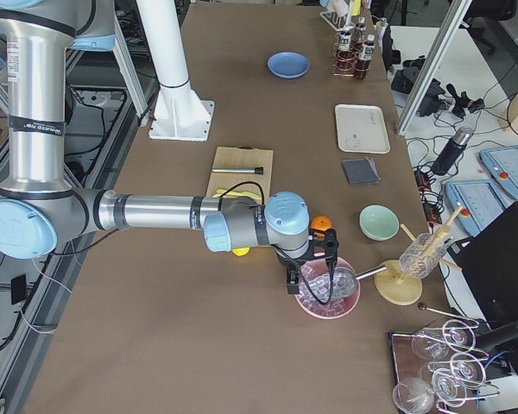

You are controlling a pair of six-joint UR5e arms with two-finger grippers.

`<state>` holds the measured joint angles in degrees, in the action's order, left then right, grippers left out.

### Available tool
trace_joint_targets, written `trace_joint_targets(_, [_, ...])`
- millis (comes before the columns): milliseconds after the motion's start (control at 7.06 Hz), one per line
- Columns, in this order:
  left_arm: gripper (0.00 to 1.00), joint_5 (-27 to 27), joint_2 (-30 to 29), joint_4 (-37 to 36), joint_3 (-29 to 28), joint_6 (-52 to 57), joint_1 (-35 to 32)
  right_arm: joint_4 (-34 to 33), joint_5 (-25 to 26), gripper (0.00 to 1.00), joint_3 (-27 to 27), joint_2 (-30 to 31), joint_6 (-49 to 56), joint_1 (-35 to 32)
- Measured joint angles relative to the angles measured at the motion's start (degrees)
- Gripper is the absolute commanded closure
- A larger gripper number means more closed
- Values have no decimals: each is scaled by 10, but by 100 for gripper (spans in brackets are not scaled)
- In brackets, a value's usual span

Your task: Pick orange to plate

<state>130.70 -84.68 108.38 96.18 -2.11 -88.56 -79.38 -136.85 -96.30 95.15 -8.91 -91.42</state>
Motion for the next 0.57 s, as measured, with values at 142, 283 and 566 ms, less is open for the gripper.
trace_joint_targets(142, [1, 0, 1, 13, 0, 1, -2, 1, -1, 0, 0, 2, 0, 0])
trace_joint_targets(283, [1, 0, 1, 28, -4, 0, -3, 2, -2, 0, 0, 4, 0, -1])
trace_joint_targets(566, [1, -1, -4, 31, -10, -1, -2, 2, -2, 0, -2, 5, 0, 0])
